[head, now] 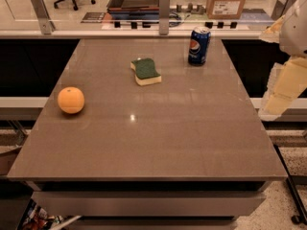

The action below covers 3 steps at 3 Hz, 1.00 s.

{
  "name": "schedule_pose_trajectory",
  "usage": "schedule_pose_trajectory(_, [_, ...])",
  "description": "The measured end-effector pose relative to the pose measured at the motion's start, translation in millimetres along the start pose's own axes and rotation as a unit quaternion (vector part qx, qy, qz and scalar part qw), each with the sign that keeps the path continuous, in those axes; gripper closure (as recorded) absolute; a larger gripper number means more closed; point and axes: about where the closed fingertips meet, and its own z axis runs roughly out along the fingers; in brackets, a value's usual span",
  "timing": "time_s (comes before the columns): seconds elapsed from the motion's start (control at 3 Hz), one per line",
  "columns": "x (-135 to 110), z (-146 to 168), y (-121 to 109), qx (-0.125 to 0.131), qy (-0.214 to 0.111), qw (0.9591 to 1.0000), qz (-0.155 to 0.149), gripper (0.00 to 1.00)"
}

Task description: Move pepsi can near orange

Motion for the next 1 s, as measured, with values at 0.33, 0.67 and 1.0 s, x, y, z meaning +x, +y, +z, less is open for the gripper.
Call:
schedule_pose_trajectory(0.33, [-4,8,-31,0.017,-0.035,0.9988,0.029,0.00])
schedule_pose_trajectory(0.67, [-6,17,-62,0.040,-0.081,0.9942,0.059,0.00])
schedule_pose_trajectory(1.0, [-7,33,-94,0.062,-0.144,0.9828,0.098,0.00])
